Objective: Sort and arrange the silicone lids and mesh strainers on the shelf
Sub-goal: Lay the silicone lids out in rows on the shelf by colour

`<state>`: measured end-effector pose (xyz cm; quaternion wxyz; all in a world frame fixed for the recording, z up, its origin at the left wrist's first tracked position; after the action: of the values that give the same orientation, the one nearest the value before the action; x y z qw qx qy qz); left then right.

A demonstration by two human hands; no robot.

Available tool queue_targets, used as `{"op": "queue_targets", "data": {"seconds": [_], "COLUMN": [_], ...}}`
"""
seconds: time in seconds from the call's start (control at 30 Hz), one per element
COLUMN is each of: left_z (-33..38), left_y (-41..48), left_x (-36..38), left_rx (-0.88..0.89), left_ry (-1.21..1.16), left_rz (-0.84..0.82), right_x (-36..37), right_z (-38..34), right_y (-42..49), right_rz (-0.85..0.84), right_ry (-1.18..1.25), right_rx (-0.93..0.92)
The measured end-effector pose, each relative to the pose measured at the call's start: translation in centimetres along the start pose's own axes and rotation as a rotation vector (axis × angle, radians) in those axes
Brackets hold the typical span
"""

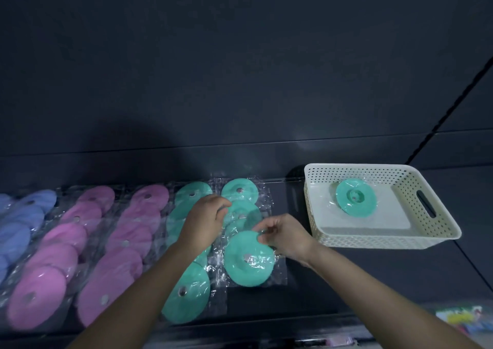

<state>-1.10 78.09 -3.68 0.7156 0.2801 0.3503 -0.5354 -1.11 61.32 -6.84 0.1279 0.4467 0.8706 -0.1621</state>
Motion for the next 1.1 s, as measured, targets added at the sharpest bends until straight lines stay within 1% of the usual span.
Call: {"op": "queue_targets", "data": {"seconds": [0.07,0.13,0.2,0.27,0.33,0.4,0.47,0.53,0.73,0.9,0.97,1.1], "left_z": [-0.1,-0.2,-0.4,-0.9,-1.5,-2.0,-2.3,-2.5,-2.0,-1.2,-0.7,0.9], "left_y": [-0.5,-1.2,-2.1,-3.2,-4.0,-4.4,-4.6,-4.5,-4.6,-4.3,-4.0,-3.6], "left_x": [-0.4,-0.3,1.0,2.6,3.6,4.0,4.2,4.1,4.5,4.5,4.2,3.8], "left_rx": [0.018,0.033,0.031,0.010,-0.008,-0.002,-0.014,-0.037,-0.051,-0.044,-0.025,0.028], "left_ry": [-0.020,-0.023,0.014,0.095,0.189,0.253,0.256,0.228,0.275,0.337,0.322,0.252], "left_rz": [0.014,-0.025,-0.149,-0.298,-0.382,-0.422,-0.448,-0.461,-0.470,-0.444,-0.416,-0.365], "right_x": [0.1,-0.2,-0.2,0.0,0.3,0.8,1.4,2.1,3.4,2.5,1.2,-2.8], "right_z": [0.5,0.6,0.3,-0.1,-0.6,-0.9,-1.1,-1.1,-1.5,-2.0,-2.8,-5.0], "right_y": [0.3,0.3,0.4,0.4,0.2,-0.5,-1.3,-1.8,-1.8,-2.1,-2.1,-2.3], "right_rz": [0.009,0.042,0.058,0.041,-0.014,-0.119,-0.212,-0.250,-0.225,-0.200,-0.126,0.101], "right_ry": [-0.179,-0.368,-0.524,-0.614,-0.654,-0.740,-0.878,-0.971,-0.995,-0.955,-0.911,-0.771], "right_rx": [-0.028,-0.057,-0.099,-0.140,-0.176,-0.198,-0.234,-0.270,-0.330,-0.351,-0.387,-0.486]}}
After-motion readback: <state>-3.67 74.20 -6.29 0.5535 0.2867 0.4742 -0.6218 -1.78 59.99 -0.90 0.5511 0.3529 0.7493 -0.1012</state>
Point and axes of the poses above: each hand's wrist, its own y-axis towards the middle knuckle, its own x-axis out of the palm, z = x × y, the point moved 9 cm from there along y, towards the middle knuckle, and after that the axes turned 14 degrees about -x, right-handed, at the moved point
